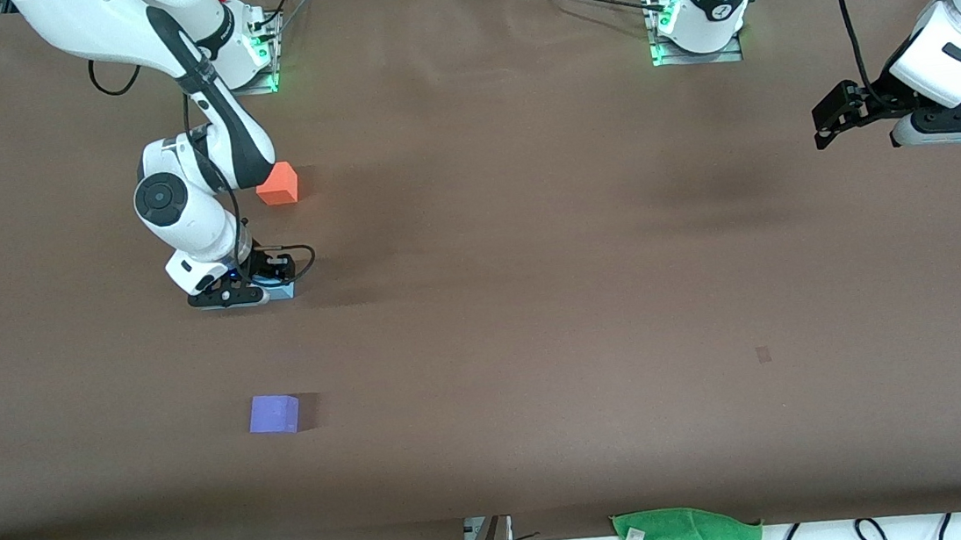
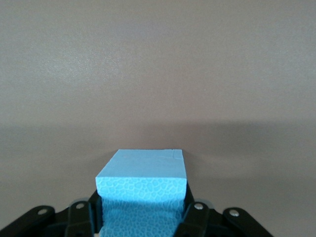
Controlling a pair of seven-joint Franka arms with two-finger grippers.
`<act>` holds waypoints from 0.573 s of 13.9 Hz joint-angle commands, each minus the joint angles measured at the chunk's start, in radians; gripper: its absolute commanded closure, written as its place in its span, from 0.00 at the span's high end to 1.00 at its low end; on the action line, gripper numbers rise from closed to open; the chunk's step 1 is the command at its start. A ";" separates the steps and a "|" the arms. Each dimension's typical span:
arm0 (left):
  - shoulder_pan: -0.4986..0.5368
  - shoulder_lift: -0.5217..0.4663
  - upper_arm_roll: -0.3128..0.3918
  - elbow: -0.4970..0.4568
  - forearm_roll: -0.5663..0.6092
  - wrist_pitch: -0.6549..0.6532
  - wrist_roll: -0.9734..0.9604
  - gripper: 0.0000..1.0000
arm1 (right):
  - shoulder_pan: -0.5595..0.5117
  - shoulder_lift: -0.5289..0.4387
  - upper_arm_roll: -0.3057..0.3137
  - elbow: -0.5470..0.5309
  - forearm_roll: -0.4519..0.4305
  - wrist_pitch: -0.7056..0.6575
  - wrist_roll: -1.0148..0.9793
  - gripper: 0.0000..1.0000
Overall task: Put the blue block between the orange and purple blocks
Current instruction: 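Lower the block between the orange and purple blocks, open the right gripper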
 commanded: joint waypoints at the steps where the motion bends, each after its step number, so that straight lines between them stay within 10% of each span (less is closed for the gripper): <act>1: 0.004 0.001 -0.001 0.013 0.018 -0.017 0.018 1.00 | 0.001 -0.006 0.006 -0.024 0.014 0.033 0.005 0.35; 6: 0.007 0.002 0.004 0.014 0.018 -0.017 0.021 1.00 | 0.001 0.003 0.006 -0.035 0.014 0.056 0.003 0.37; 8: 0.007 0.002 0.004 0.014 0.018 -0.017 0.021 1.00 | 0.001 0.006 0.006 -0.035 0.014 0.056 0.003 0.73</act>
